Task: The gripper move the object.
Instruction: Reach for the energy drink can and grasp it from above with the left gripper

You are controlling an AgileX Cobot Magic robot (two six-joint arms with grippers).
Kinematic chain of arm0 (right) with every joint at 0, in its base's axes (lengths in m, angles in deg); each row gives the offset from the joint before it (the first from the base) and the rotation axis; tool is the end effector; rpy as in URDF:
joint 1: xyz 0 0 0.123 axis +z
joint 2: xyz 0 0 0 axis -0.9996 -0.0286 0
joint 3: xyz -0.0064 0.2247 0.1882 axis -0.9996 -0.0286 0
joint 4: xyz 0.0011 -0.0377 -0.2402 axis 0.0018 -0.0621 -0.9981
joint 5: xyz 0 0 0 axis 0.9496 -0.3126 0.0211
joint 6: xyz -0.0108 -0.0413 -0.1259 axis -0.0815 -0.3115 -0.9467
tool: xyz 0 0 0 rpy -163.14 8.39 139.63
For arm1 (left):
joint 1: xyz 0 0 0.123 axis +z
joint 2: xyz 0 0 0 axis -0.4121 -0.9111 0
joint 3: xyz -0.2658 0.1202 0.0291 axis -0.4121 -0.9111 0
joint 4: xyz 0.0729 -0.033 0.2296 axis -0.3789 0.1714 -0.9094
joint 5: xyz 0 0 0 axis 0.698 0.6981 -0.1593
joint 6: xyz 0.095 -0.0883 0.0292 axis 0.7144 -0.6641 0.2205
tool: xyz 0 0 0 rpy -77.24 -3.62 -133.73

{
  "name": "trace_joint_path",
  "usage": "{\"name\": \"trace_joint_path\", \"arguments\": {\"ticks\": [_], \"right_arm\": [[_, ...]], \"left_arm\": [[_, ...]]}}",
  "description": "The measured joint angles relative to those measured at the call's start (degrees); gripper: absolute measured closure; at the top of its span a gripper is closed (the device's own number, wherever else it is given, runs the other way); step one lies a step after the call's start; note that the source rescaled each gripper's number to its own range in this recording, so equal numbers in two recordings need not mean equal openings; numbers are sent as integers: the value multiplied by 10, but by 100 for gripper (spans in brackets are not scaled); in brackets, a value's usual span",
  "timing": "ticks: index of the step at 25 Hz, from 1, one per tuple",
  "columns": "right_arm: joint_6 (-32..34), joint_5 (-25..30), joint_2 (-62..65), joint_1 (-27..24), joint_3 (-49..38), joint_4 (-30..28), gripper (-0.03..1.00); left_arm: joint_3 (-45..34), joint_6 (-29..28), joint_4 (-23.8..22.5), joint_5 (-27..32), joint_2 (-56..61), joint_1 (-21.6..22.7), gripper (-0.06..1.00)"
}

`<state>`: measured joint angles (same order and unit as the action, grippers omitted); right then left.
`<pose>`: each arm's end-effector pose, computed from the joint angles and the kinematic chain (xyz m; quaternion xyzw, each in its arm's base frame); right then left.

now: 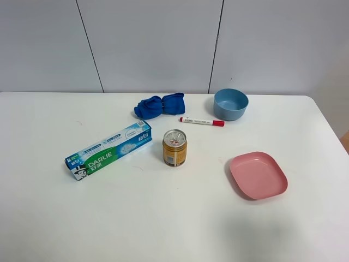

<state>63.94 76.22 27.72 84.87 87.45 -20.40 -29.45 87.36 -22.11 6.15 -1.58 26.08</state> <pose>0.0273 -0.0026 0.2506 0.0048 0.8750 -0.0312 0.4831 0.0156 -0.0004 0.2574 0.0098 0.8477 0.0186 0.5300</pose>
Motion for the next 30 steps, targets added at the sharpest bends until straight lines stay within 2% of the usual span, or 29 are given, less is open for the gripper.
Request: {"name": "trace_joint_path", "arguments": {"ticks": [30], "right_arm": [[0,0,0,0,0,0,-3]], "left_arm": [[1,0,0,0,-15,0,-6]]}}
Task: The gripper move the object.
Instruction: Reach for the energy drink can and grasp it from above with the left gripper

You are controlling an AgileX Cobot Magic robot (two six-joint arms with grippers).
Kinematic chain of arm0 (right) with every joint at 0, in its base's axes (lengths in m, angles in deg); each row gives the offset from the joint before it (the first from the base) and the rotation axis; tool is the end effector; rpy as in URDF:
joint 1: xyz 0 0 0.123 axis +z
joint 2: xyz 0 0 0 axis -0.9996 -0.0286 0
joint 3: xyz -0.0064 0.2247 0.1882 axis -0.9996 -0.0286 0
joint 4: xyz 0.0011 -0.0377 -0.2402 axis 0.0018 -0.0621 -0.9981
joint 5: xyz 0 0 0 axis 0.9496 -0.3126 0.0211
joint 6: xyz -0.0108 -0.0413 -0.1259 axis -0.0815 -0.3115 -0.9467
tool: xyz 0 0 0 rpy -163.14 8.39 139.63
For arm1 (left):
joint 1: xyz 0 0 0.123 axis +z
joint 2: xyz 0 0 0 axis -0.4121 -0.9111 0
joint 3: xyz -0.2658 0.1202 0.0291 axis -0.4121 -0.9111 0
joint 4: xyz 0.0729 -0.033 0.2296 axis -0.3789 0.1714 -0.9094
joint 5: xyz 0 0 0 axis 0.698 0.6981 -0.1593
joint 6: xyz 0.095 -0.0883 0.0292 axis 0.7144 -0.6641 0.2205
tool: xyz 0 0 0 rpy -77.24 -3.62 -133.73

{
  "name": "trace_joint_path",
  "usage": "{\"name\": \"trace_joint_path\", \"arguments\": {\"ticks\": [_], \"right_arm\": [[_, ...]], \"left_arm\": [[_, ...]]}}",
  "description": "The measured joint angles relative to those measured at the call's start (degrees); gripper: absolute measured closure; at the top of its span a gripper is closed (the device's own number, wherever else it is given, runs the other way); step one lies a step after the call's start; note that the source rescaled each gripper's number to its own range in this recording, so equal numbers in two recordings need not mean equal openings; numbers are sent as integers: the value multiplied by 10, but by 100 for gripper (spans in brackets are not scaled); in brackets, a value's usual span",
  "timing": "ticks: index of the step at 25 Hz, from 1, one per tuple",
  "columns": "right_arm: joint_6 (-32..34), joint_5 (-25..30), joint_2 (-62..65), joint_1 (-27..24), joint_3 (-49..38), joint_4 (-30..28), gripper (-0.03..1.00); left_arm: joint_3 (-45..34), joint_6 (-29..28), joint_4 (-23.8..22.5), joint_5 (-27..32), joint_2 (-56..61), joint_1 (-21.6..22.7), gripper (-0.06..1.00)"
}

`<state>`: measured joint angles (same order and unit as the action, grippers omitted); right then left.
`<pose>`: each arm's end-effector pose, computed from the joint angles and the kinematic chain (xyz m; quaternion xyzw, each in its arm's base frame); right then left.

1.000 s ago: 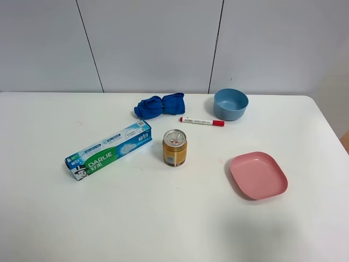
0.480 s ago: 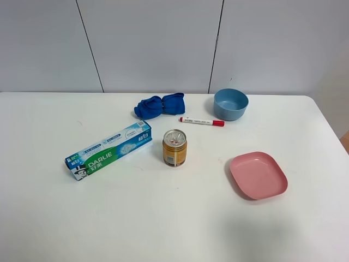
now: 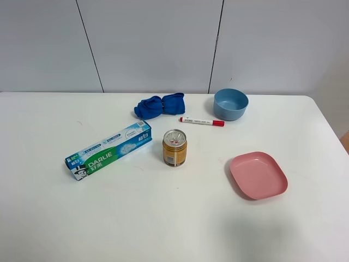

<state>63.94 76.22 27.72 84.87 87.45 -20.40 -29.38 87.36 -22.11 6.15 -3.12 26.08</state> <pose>0.0273 -0.0026 0.2506 0.0048 0.8750 -0.0312 0.4831 0.0191 -0.0003 0.2573 0.0098 0.8545 0.0181 0.5191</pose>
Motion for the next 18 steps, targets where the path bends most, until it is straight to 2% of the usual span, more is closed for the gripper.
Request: {"name": "trace_joint_path", "arguments": {"ticks": [3,7,14,16,18], "right_arm": [[0,0,0,0,0,0,-3],[0,0,0,0,0,0,-3],[0,0,0,0,0,0,-3],[0,0,0,0,0,0,-3],[0,0,0,0,0,0,-3]], "left_arm": [[18,8,1,2,-61,0,-6],[72,16,5,-2,-204,0,-6],[205,100,85,-91,-472,0,-6],[247,128,103,-98,-541,-12,-6],[291,154,103,-102,-615,-45,-6]]}}
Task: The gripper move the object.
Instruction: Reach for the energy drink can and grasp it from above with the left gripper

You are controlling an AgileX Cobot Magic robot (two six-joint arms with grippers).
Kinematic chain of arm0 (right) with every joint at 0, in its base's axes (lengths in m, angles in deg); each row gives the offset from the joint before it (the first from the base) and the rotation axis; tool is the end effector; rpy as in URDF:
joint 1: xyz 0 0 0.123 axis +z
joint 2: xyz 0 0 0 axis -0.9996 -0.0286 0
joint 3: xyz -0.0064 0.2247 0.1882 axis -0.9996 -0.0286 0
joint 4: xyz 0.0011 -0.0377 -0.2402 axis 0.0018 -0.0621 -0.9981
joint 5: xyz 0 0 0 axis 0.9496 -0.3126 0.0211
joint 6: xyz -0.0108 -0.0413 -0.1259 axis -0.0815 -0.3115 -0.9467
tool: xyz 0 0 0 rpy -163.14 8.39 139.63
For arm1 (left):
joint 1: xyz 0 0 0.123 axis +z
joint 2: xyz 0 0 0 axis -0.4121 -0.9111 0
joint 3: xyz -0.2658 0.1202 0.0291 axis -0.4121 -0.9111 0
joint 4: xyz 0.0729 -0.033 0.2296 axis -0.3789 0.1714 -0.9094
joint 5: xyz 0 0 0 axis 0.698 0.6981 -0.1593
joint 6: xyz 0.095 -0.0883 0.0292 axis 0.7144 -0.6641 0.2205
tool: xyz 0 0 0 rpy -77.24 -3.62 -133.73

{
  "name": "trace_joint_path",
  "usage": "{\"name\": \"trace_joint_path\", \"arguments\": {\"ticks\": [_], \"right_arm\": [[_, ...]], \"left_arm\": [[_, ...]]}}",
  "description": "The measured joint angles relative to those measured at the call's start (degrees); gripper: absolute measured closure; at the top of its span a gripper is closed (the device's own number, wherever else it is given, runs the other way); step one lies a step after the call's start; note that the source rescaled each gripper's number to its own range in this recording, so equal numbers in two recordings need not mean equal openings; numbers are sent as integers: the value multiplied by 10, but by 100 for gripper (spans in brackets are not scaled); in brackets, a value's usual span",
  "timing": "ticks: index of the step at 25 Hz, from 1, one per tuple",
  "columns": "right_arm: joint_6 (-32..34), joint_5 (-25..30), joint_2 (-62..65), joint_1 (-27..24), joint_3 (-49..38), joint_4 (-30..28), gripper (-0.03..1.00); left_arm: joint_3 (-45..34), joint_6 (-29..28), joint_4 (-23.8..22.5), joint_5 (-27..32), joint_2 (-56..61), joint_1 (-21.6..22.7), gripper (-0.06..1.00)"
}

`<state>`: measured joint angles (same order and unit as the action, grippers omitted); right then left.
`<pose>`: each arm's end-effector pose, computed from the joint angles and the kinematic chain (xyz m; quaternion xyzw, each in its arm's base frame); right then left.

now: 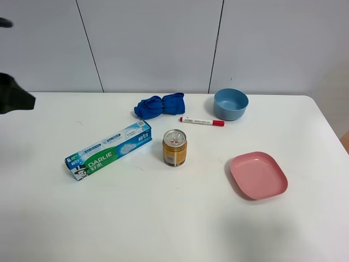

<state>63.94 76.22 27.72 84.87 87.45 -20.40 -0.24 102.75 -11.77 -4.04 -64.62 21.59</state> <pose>0.0273 -0.0026 0.2506 0.0048 0.8750 -0.0312 0.4831 0.2280 -0.0300 0.3246 0.1408 0.9242 -0.0405 0.3527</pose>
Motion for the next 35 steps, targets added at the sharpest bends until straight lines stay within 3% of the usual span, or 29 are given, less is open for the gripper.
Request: {"name": "trace_joint_path", "arguments": {"ticks": [9,15,24,35], "right_arm": [[0,0,0,0,0,0,-3],[0,0,0,0,0,0,-3],[0,0,0,0,0,0,-3],[0,0,0,0,0,0,-3]], "left_arm": [[165,16,-29,-1,-222,-185,-6],[196,9,-17,-13,-313,-272,-6],[196,13,-14,-78,-392,-322,-6],[196,14,-1,-159,-461,-330,-6]]}}
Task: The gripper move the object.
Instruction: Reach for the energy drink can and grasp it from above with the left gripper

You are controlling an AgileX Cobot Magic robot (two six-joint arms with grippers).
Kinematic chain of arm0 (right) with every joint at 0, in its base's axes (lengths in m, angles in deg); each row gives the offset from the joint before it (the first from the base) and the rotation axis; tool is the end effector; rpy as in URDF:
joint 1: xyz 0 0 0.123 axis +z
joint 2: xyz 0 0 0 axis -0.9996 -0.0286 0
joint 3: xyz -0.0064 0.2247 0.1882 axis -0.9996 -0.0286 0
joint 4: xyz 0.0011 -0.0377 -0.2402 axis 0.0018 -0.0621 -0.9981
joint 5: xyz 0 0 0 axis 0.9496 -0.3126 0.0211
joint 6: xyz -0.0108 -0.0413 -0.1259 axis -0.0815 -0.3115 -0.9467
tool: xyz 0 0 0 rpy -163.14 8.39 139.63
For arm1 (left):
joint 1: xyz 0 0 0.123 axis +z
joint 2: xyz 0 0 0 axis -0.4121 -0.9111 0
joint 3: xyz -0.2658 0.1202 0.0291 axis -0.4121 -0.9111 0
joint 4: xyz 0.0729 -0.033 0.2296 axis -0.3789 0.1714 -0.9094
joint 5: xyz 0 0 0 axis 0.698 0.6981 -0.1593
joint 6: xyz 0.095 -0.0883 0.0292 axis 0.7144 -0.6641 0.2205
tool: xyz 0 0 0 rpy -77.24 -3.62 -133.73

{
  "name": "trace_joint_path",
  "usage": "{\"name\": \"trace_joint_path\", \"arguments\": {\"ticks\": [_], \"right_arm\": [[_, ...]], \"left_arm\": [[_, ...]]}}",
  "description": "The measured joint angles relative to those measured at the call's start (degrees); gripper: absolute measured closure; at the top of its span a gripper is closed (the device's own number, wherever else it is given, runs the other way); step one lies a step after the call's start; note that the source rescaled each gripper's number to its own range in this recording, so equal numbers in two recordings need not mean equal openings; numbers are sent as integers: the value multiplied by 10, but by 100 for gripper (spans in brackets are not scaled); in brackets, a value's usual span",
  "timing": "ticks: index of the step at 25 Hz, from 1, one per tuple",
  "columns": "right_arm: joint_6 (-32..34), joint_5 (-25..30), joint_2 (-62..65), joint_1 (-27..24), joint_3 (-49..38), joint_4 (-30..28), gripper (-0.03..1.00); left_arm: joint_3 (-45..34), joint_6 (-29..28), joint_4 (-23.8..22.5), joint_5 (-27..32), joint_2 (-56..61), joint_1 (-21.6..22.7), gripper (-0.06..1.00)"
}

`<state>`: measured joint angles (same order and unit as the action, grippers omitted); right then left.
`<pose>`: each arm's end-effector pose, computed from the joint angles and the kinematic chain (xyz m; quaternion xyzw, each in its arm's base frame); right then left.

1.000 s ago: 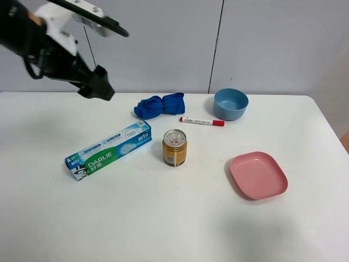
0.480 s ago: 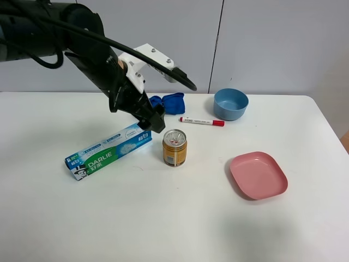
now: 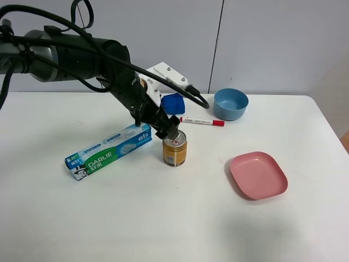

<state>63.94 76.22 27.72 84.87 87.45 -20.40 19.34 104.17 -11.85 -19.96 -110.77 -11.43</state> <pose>0.0273 -0.0026 0.2506 0.0048 0.8750 -0.0312 0.4831 0.3364 -0.2595 0.1854 0.3951 0.8795 -0.1050 0.2435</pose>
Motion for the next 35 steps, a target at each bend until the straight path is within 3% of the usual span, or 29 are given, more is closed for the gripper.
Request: {"name": "trace_joint_path", "arguments": {"ticks": [11,18,35], "right_arm": [[0,0,0,0,0,0,-3],[0,0,0,0,0,0,-3],[0,0,0,0,0,0,-3]], "left_arm": [[0,0,3,-27,-53,-37,-6],[0,0,0,-69,-64,-38,-6],[0,0,2,-98,-106,-38,-6]]}}
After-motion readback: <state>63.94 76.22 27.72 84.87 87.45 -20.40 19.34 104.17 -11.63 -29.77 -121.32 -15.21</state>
